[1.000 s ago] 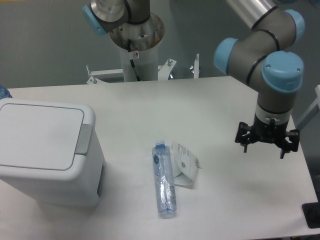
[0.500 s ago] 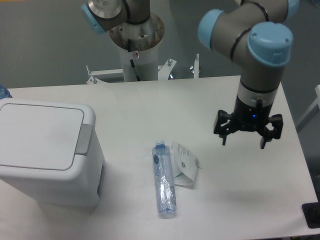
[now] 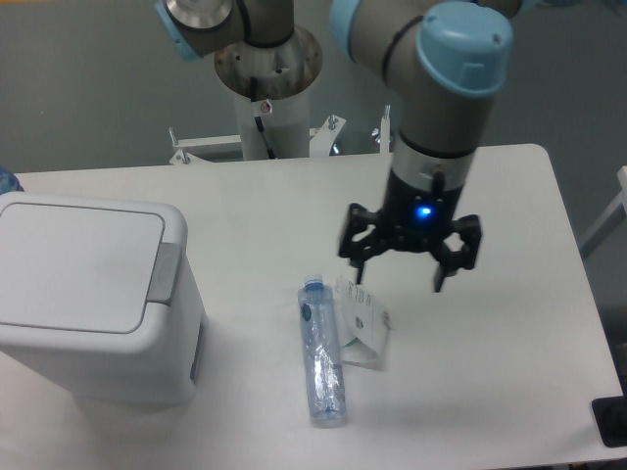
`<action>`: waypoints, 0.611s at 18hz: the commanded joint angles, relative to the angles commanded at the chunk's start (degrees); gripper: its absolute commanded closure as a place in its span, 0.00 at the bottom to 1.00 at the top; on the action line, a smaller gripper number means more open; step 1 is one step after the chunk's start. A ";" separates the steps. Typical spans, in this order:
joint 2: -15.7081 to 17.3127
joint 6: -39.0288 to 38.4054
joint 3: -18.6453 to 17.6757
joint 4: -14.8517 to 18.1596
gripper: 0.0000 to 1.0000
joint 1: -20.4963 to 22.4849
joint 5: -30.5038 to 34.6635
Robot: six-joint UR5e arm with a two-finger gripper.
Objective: Open the trash can
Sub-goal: 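Lower the open gripper onto the lid edge of the trash can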
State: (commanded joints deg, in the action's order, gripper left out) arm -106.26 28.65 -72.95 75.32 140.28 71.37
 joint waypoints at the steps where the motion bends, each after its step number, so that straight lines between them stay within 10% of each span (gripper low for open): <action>1: 0.18 -0.26 -0.17 0.09 0.00 -1.14 -0.35; 11: 2.47 -6.58 -5.09 -3.41 0.00 -6.07 -3.25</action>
State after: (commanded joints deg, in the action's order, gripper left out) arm -103.80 22.07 -78.04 71.91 134.21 68.12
